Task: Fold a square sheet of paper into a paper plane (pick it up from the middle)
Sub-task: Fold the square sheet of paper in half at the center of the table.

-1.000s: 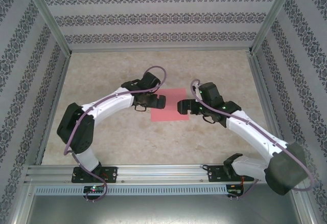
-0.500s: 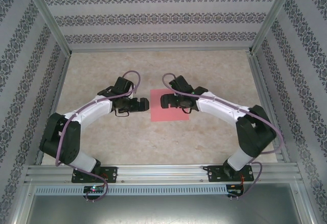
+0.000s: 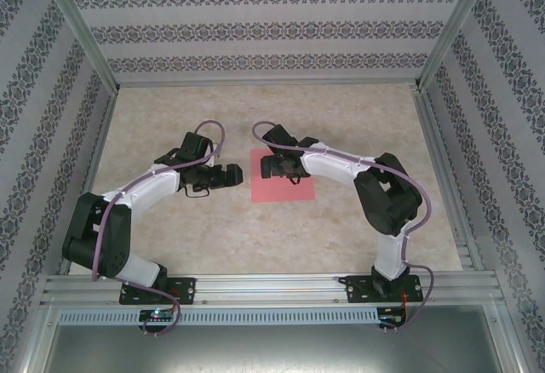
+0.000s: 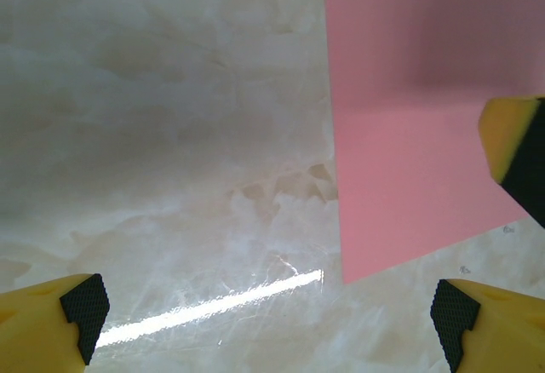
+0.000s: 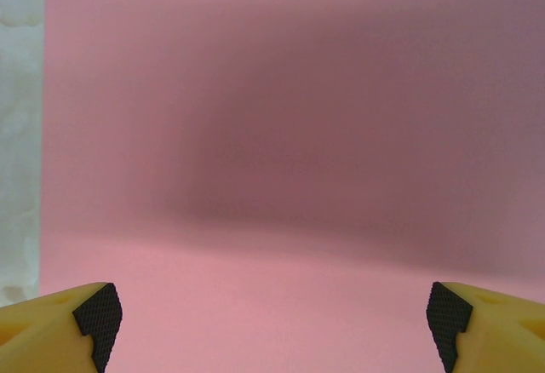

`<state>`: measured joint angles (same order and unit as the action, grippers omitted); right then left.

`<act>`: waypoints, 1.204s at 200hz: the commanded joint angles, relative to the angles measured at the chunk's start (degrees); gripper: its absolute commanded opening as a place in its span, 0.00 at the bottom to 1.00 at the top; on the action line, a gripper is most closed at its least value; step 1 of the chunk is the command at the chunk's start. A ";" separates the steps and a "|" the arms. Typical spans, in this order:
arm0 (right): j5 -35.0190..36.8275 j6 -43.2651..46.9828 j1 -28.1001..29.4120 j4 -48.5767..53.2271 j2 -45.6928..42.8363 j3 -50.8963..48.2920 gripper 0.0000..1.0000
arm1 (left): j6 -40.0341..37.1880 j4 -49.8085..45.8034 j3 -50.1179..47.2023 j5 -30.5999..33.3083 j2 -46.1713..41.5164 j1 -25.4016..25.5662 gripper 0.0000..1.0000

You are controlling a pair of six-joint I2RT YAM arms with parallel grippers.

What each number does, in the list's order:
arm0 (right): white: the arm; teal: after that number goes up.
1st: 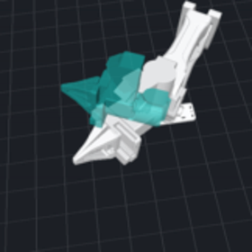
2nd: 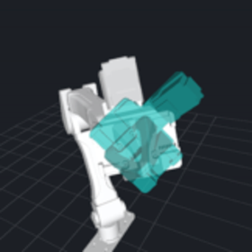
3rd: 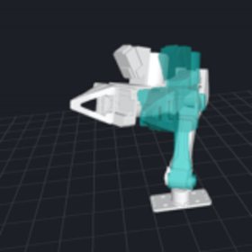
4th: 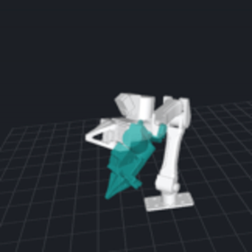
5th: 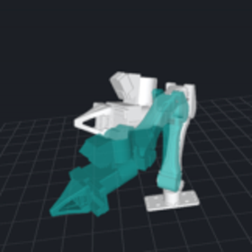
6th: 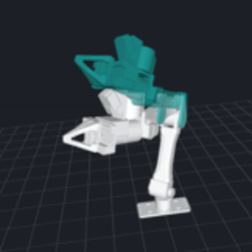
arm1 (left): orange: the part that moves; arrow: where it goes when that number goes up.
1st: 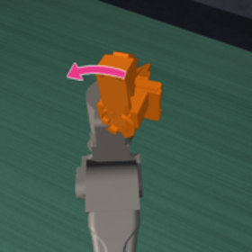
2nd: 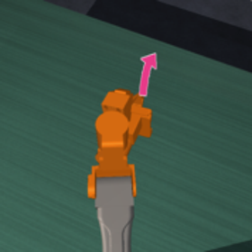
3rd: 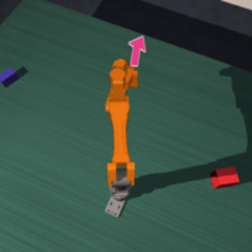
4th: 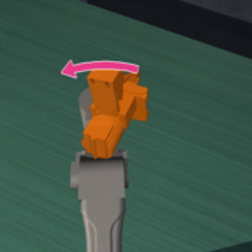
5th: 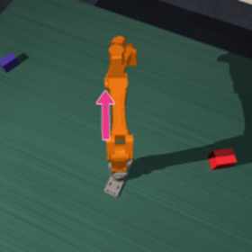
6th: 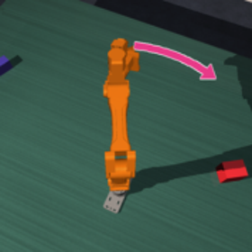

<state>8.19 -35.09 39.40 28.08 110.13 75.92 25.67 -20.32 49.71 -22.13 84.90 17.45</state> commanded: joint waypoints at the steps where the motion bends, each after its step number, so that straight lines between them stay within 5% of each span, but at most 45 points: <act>1: 2.31 -2.00 1.11 2.87 2.37 2.91 0.94 | -1.16 2.51 -0.34 -1.40 0.36 -0.83 1.00; 111: 2.98 -4.55 1.61 3.52 9.51 6.12 0.89 | -2.04 2.39 -0.30 -1.88 1.70 -0.89 1.00; 203: 2.89 -4.47 1.72 3.48 12.66 5.47 0.74 | -2.42 2.17 -0.52 -2.41 2.99 -0.88 1.00; 241: 3.80 -2.98 1.91 3.68 10.20 6.08 0.59 | -2.29 1.99 -0.34 -2.37 2.87 -0.92 1.00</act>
<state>11.97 -38.68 40.40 30.20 119.11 82.02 24.58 -18.83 49.71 -23.79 87.50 17.43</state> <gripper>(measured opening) 0.640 0.999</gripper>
